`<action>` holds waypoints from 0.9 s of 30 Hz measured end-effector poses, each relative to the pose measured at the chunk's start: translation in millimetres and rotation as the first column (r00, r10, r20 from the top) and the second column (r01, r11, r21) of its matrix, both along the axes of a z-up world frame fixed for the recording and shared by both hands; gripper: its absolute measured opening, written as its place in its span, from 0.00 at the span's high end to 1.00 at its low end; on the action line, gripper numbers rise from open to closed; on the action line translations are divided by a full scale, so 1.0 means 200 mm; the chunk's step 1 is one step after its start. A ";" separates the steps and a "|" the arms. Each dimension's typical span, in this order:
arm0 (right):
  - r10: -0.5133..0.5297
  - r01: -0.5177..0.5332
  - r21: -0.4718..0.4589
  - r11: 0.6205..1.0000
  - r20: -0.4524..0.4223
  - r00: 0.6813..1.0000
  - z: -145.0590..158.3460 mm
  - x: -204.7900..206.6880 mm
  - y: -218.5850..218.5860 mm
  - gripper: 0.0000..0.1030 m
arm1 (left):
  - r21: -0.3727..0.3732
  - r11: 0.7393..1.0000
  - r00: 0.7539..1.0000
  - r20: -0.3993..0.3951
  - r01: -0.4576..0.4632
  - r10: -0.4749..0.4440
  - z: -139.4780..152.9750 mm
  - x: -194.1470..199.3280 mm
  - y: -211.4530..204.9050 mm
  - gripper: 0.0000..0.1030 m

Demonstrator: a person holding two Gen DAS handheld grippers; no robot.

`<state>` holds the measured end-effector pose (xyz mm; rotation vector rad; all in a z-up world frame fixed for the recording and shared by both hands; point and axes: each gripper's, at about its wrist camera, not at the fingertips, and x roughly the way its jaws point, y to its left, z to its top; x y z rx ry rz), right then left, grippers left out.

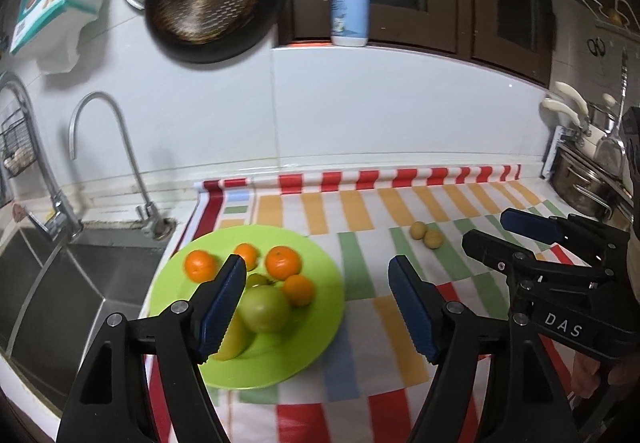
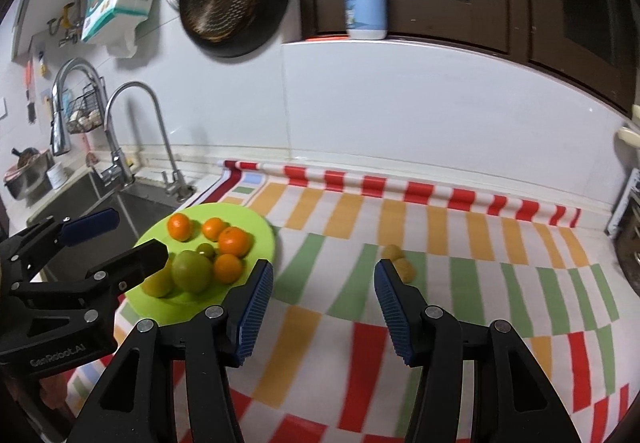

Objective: Organize fruits
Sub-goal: 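Move both grippers to the two small yellow fruits on the cloth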

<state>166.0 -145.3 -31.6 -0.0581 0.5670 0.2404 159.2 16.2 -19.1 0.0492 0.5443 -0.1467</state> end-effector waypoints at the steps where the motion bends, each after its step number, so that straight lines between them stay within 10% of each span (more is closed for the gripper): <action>1: -0.008 0.008 0.001 1.000 0.001 1.000 0.00 0.00 -0.02 0.48 | 0.001 1.000 1.000 0.004 0.010 -0.010 0.00 0.01 -0.03 0.29; 27: -0.025 0.025 -0.007 1.000 -0.122 0.992 -0.26 0.43 -0.31 0.48 | 0.038 0.989 0.986 -0.090 0.141 -0.138 -0.25 0.49 -0.36 0.34</action>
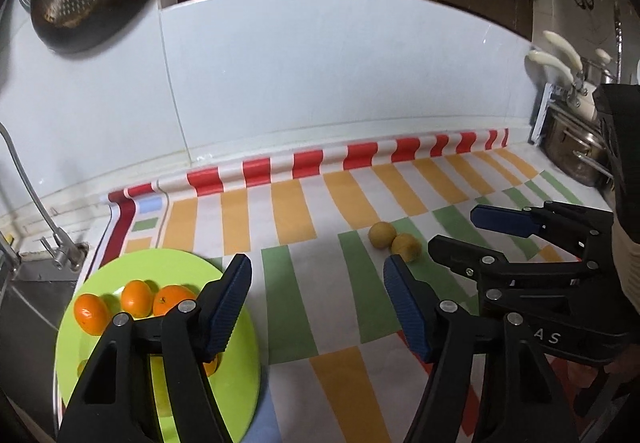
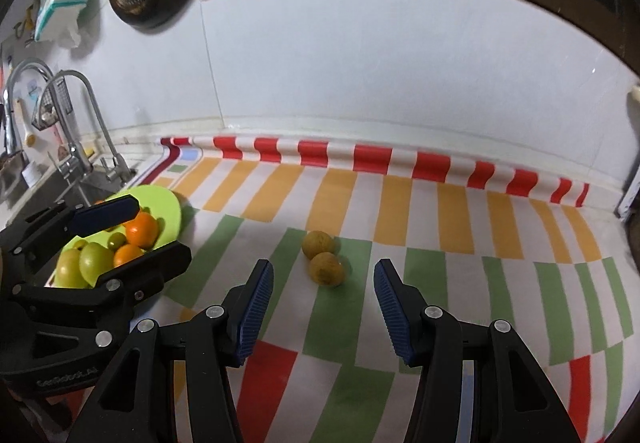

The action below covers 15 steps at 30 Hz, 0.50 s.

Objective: Organize fruits
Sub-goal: 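Move both grippers to the two small yellow fruits on the cloth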

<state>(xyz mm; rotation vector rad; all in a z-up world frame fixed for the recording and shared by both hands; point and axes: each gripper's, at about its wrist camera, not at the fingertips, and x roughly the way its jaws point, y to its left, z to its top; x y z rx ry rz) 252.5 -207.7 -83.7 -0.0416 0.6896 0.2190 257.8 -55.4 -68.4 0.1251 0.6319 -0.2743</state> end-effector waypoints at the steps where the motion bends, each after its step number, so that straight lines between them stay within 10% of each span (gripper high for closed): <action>1: 0.004 -0.004 -0.002 1.000 -0.008 1.000 -0.02 0.02 0.00 0.48 | 0.003 1.000 1.000 -0.011 -0.002 0.002 -0.02 0.02 0.00 0.34; 15: 0.011 -0.011 0.000 1.000 -0.104 0.994 -0.20 0.24 0.02 0.63 | 0.007 1.000 0.997 -0.077 -0.002 0.003 -0.14 0.17 -0.04 0.36</action>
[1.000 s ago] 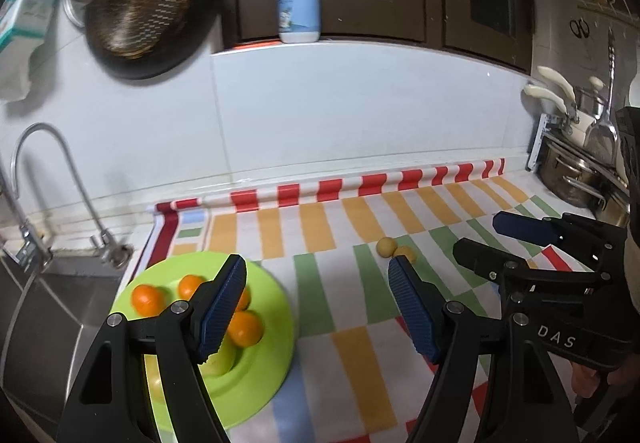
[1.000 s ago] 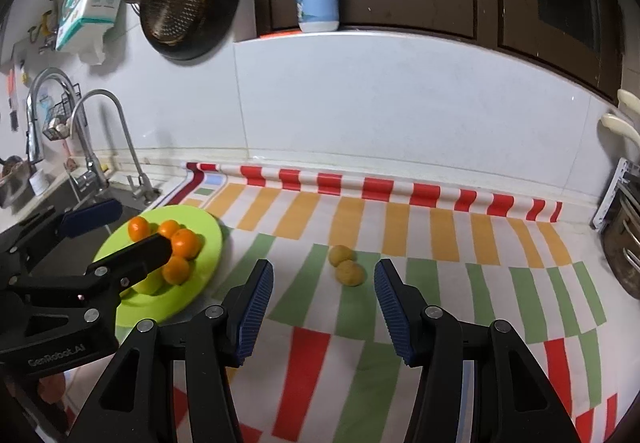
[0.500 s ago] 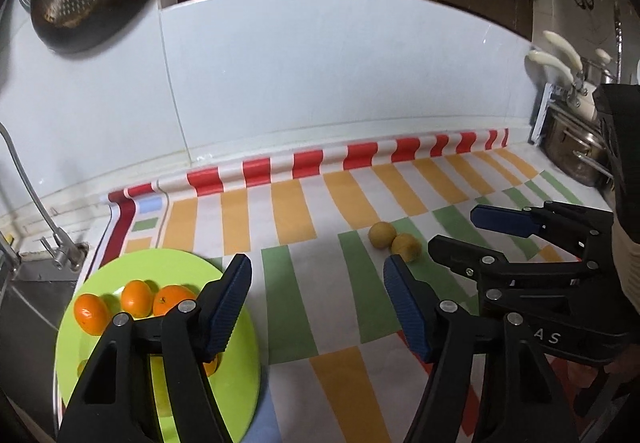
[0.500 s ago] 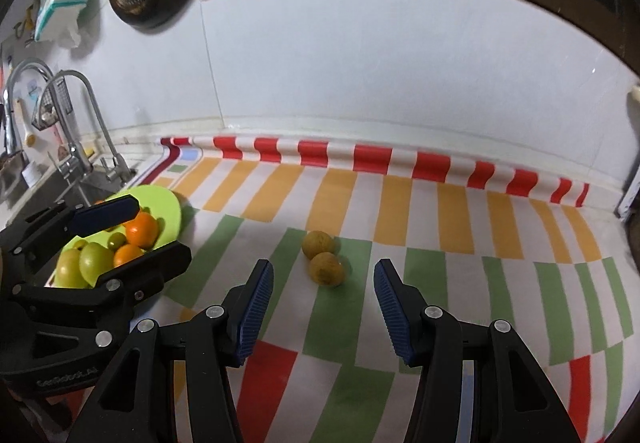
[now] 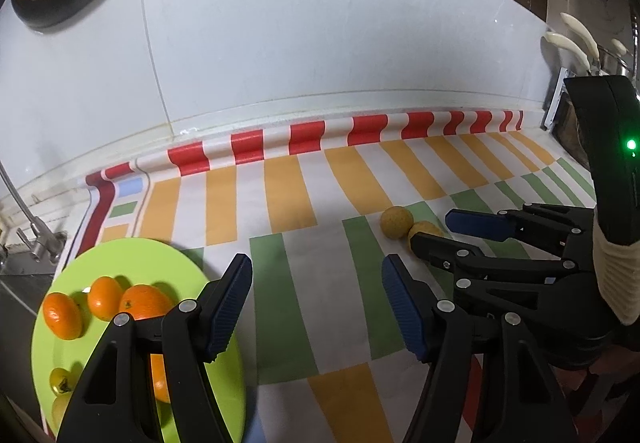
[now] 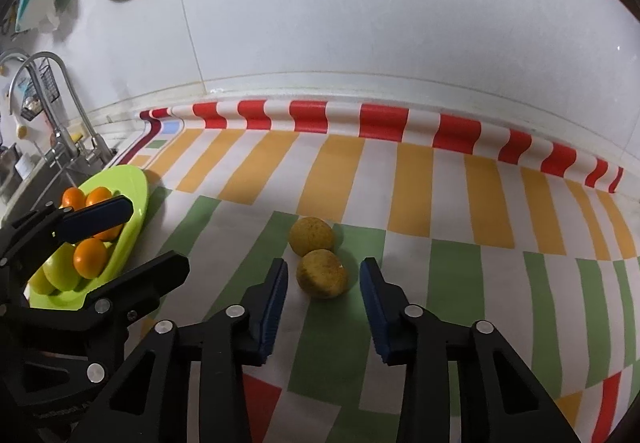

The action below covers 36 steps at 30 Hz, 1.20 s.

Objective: Organize fruits
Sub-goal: 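Move both grippers to the two small yellow fruits on the cloth, then grasp one small yellow fruit with the right gripper while the left grasps the other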

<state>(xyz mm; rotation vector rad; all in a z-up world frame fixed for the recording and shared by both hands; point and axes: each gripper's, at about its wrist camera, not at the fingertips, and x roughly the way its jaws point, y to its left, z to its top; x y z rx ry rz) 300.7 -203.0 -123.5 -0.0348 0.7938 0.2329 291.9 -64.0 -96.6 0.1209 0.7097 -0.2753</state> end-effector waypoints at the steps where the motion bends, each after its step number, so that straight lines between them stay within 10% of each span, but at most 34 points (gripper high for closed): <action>1: -0.001 0.001 -0.001 1.000 -0.006 1.000 -0.01 0.01 0.00 0.63 | -0.002 1.000 1.000 -0.004 0.000 0.000 -0.01 0.01 0.00 0.36; 17: -0.069 0.069 0.011 0.998 0.006 0.998 -0.01 0.00 -0.13 0.71 | -0.025 0.998 0.996 -0.060 0.064 -0.065 -0.07 0.13 -0.15 0.40; 36: -0.153 0.153 0.033 0.988 -0.002 0.988 -0.02 0.02 -0.29 0.71 | -0.025 0.986 0.978 -0.126 0.162 -0.164 -0.11 0.29 -0.36 0.73</action>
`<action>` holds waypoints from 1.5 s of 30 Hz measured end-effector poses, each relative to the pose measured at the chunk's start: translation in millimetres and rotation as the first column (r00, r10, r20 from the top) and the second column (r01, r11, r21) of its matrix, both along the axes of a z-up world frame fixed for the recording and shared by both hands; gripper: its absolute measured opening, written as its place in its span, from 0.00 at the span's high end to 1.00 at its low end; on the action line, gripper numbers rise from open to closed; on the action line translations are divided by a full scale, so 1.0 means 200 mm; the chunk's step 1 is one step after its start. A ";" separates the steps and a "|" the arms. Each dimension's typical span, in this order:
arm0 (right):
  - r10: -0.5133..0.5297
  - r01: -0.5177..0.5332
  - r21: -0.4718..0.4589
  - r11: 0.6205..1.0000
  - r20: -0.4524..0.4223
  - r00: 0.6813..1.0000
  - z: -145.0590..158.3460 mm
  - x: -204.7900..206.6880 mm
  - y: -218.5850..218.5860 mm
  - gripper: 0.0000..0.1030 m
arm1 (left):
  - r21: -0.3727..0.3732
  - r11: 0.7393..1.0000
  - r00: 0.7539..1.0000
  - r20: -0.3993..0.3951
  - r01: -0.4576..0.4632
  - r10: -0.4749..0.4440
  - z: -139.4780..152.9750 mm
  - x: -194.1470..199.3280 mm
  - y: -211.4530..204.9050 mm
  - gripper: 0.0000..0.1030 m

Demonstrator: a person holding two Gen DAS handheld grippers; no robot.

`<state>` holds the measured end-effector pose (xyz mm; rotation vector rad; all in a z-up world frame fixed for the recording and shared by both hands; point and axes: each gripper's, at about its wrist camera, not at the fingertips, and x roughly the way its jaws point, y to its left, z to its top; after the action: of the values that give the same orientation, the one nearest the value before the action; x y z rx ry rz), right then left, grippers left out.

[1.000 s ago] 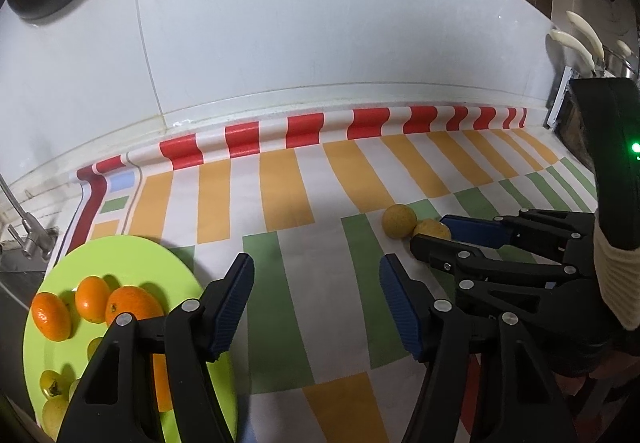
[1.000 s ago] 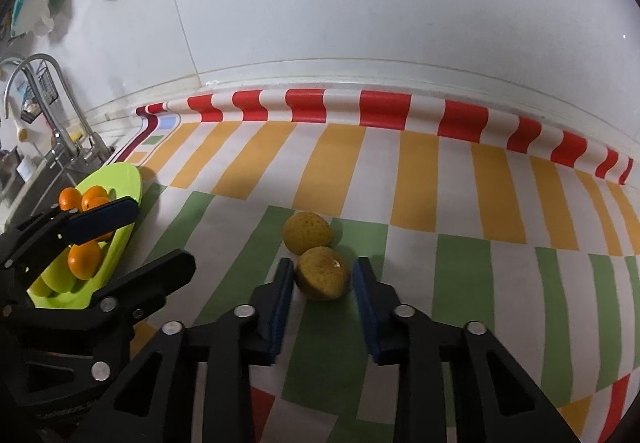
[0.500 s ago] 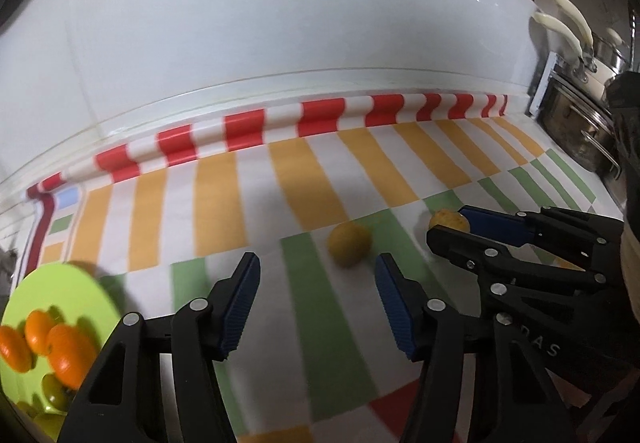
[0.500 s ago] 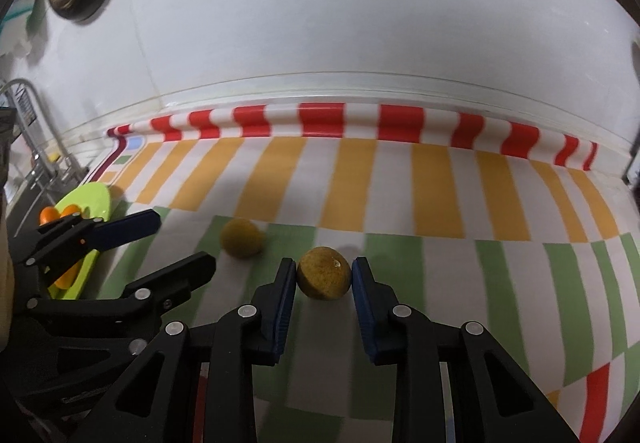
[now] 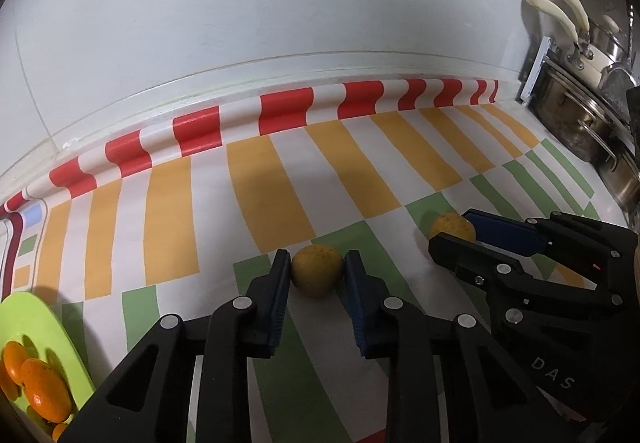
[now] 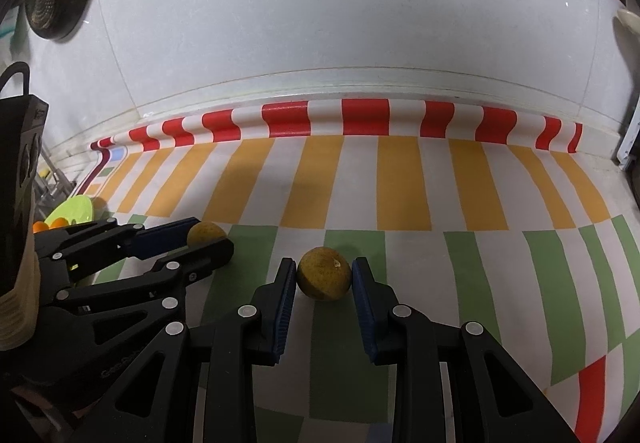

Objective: Organize fruits
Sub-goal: 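Grasp one small yellow fruit with the right gripper while the left grasps the other, then carry both small yellow fruits over the green plate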

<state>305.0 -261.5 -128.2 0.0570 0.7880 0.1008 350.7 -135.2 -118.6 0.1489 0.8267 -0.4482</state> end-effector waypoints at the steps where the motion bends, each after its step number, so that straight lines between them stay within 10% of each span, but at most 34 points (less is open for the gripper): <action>1: 0.000 0.000 0.000 1.000 0.001 1.000 0.00 0.00 0.00 0.71 | 0.000 1.000 1.000 0.004 -0.002 0.002 0.01 -0.01 0.01 0.73; 45: 0.141 -0.148 0.027 0.989 0.180 0.974 0.47 -0.73 0.45 0.71 | -0.112 0.978 0.972 0.135 -0.178 0.192 0.46 -0.87 0.58 0.73</action>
<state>159.5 -172.1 -34.6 0.0282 0.6110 0.2568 177.1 -19.9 -27.0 0.0113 0.6667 -0.2980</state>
